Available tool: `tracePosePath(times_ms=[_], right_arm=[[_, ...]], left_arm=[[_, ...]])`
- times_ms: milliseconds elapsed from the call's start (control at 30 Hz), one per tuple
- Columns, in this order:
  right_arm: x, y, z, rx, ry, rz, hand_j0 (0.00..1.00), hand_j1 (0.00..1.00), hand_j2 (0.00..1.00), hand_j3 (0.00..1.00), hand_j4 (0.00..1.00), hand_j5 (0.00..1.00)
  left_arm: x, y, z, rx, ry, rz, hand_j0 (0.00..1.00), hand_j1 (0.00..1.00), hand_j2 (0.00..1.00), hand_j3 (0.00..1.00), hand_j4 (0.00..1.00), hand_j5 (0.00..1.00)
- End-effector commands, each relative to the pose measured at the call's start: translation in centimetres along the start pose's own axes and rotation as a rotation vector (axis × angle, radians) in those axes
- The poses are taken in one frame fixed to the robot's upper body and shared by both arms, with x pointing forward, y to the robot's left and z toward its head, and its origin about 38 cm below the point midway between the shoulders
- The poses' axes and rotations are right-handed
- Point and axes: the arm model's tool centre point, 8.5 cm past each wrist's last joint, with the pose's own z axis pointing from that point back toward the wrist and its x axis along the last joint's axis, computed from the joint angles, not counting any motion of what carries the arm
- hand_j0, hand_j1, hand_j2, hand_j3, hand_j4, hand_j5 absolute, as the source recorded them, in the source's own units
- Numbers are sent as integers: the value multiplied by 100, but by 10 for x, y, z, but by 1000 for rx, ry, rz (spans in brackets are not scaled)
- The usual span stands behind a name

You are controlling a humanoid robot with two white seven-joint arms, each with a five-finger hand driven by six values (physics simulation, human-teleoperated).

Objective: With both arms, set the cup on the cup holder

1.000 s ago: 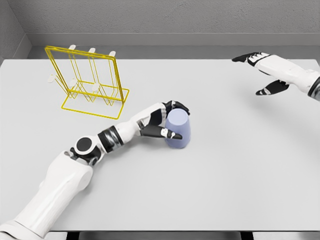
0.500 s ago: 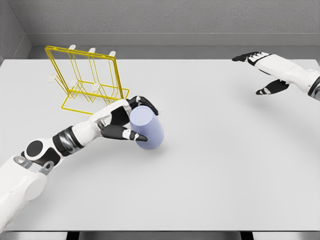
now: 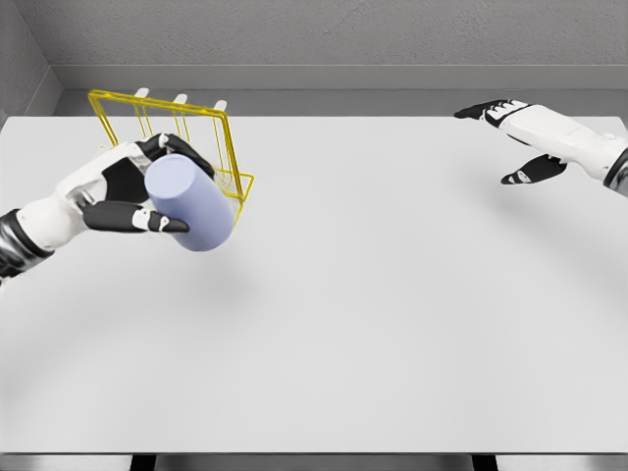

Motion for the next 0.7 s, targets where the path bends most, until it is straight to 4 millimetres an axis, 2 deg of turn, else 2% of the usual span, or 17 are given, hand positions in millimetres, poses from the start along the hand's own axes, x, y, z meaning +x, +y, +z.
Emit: tracePosePath(times_ms=[0,67,200,500,633,667], right_arm=[[0,-1,0,-3,-1,-4,100,100,100,100,100,100],[0,-1,0,-5,-1,-4,100,100,100,100,100,100],[0,-1,0,-3,-1,-4,100,100,100,100,100,100],[1,-1,-1,-4,-4,-4,100,100,100,100,100,100],[1,-1,0,-4,-3,-4,100,100,100,100,100,100],[1,-1,0,-4,-3,-4,100,100,100,100,100,100]], left_arm=[[11,9,8,20,-6,5,39,39,39,39,39,39],[14,10,7,21,-11,3,39,39,39,39,39,39],[34,26,14,46,-21,-19,39,39,39,39,39,39],[45,64,20,137,-19,-60,39,39,39,39,39,39],[52,74,16,153,-30,-77,39,39,39,39,39,39],[49,75,15,160,-32,-69,39,39,39,39,39,39]])
